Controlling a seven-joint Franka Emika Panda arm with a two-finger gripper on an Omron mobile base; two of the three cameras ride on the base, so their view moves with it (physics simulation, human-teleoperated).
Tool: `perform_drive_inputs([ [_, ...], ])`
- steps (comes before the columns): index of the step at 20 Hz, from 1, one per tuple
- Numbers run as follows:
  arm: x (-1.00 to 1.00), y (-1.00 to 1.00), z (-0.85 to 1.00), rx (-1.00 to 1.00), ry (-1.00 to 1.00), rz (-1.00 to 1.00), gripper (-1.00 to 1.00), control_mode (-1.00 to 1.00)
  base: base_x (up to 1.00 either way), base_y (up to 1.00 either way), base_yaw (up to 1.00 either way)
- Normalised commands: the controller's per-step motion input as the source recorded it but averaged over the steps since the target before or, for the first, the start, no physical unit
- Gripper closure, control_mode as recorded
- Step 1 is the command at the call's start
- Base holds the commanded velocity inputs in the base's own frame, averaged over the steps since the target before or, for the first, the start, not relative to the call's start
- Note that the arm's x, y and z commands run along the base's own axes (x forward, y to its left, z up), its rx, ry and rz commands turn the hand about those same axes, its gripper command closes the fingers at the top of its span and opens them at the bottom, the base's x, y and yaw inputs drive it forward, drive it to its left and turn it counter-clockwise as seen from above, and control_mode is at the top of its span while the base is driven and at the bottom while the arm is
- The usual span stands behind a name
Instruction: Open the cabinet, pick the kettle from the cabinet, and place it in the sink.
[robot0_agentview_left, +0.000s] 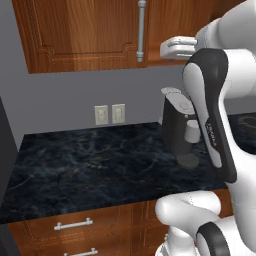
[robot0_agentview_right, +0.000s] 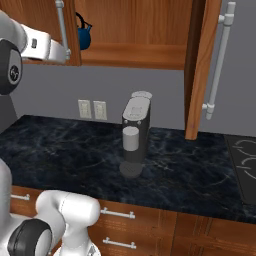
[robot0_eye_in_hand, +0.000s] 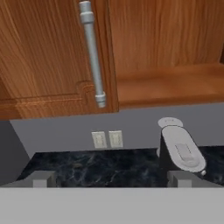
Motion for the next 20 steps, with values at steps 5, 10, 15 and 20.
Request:
perform_drive_inputs([
  [5,0.47,0.2,0.0,-0.01,0.0,0.06,-1.0,-1.0,0.0,0.0,0.0],
  [10,0.53,0.08,0.0,0.0,0.06,0.1,-1.0,-1.0,0.0,0.0,0.0],
  [15,0.51,0.2,0.0,0.0,0.02,0.09,-1.0,-1.0,0.0,0.0,0.0],
  [20,0.47,0.12,0.0,-0.07,0.0,0.01,-1.0,-1.0,0.0,0.0,0.0],
])
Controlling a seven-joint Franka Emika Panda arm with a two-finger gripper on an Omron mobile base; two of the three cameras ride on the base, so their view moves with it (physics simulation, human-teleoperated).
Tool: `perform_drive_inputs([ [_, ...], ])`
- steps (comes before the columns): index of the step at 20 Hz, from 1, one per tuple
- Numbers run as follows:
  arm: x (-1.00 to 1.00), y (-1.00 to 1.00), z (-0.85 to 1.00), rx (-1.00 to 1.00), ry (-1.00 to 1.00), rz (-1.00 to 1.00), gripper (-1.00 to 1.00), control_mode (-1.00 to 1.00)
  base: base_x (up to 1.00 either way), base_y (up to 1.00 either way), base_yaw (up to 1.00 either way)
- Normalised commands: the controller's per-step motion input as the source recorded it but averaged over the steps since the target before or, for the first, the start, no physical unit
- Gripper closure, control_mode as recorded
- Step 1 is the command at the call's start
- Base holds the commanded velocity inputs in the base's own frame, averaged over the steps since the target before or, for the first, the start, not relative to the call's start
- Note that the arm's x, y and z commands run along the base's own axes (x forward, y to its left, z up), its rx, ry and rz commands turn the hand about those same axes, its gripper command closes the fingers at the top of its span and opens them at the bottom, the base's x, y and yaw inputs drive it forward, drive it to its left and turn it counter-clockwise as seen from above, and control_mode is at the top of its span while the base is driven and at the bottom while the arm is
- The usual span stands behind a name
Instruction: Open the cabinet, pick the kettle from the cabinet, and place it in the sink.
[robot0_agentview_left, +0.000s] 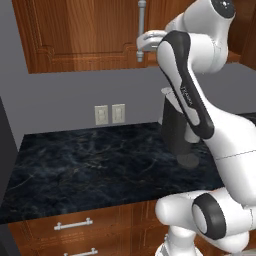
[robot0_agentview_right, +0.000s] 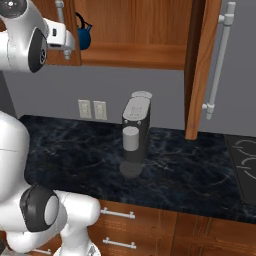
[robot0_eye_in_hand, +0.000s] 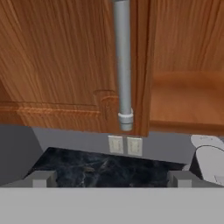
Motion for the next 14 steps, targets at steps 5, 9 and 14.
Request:
perform_drive_inputs([
  [5,0.46,0.03,0.0,-0.11,0.0,0.0,-1.0,-1.0,0.0,0.0,0.0],
  [9,0.5,0.08,0.0,-0.06,0.0,0.0,-1.0,-1.0,0.0,0.0,0.0],
  [14,0.52,0.09,0.0,-0.01,0.0,0.0,-1.0,-1.0,0.0,0.0,0.0],
])
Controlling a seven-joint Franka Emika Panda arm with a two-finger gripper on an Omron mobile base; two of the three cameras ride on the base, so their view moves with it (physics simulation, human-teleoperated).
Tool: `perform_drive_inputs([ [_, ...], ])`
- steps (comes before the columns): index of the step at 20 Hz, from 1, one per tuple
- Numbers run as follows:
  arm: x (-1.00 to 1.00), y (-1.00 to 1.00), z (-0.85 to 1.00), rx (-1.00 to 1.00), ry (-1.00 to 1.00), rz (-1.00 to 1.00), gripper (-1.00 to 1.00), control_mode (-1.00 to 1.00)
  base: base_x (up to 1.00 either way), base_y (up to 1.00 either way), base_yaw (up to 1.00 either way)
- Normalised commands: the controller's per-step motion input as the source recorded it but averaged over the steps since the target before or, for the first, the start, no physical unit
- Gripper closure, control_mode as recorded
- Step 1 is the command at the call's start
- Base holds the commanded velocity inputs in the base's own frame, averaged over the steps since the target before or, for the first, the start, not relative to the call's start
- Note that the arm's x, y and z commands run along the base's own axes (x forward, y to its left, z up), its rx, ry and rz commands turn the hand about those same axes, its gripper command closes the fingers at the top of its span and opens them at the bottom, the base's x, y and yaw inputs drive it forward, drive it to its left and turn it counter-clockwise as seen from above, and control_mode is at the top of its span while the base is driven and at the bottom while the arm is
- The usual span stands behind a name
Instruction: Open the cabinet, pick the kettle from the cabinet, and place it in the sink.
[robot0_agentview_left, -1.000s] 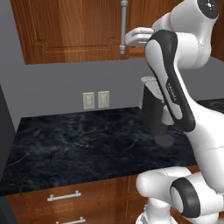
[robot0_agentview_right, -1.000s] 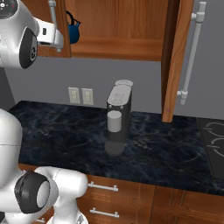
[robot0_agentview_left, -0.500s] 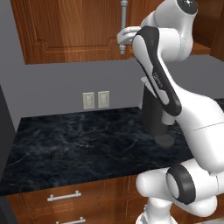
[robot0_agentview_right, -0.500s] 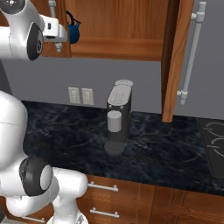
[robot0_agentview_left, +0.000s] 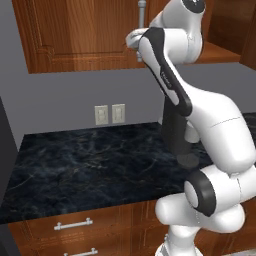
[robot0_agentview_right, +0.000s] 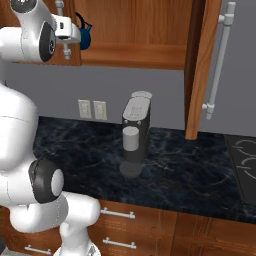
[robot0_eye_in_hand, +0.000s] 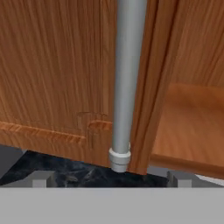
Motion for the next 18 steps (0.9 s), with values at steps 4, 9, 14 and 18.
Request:
perform_drive_inputs([
  [4,0.47,0.02,0.0,-0.04,0.0,0.0,-1.0,-1.0,0.0,0.0,0.0],
  [9,0.43,0.0,0.0,-0.07,0.0,0.0,-1.0,-1.0,0.0,0.0,0.0],
  [14,0.42,0.06,0.0,-0.05,0.0,-0.02,-1.0,-1.0,0.0,0.0,0.0],
  [18,0.4,0.17,-0.03,-0.03,0.0,-0.06,-1.0,-1.0,0.0,0.0,0.0],
])
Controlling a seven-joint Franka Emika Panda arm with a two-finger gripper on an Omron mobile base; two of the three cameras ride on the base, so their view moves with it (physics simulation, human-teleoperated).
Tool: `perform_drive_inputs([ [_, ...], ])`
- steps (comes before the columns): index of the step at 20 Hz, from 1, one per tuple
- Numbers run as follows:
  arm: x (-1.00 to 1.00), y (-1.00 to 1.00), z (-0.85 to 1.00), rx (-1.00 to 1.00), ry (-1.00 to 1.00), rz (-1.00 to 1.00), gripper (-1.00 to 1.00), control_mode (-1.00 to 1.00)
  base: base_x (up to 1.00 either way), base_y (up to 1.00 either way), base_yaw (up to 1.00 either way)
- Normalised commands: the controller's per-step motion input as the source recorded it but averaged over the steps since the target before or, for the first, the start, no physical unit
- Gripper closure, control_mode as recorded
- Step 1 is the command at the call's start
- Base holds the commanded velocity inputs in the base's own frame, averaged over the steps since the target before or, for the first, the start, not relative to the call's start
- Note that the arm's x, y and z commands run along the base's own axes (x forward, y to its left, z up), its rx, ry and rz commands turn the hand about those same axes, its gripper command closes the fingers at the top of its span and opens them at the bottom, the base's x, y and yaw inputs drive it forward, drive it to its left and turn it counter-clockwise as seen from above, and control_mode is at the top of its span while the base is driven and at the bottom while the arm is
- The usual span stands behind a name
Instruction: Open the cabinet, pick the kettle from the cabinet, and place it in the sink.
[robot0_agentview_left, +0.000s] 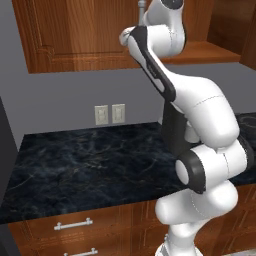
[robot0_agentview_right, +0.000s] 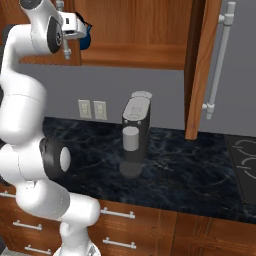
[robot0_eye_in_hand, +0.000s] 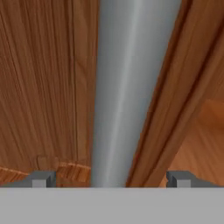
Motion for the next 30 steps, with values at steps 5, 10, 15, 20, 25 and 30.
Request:
perform_drive_inputs([
  [5,0.35,0.27,-0.05,-0.02,0.0,-0.13,1.0,-1.0,0.0,0.0,0.0],
  [10,0.07,0.13,-0.04,0.0,0.0,-0.12,1.0,-1.0,0.0,0.0,0.0],
  [15,-0.02,0.21,-0.07,0.0,0.0,-0.1,1.0,-1.0,0.0,0.0,0.0],
  [20,-0.17,0.24,-0.04,0.03,0.0,-0.07,1.0,-1.0,0.0,0.0,0.0],
  [25,-0.38,0.24,-0.07,0.07,0.06,-0.01,1.0,-1.0,0.0,0.0,0.0],
  [30,-0.53,0.25,-0.06,0.08,0.02,0.0,1.0,-1.0,0.0,0.0,0.0],
])
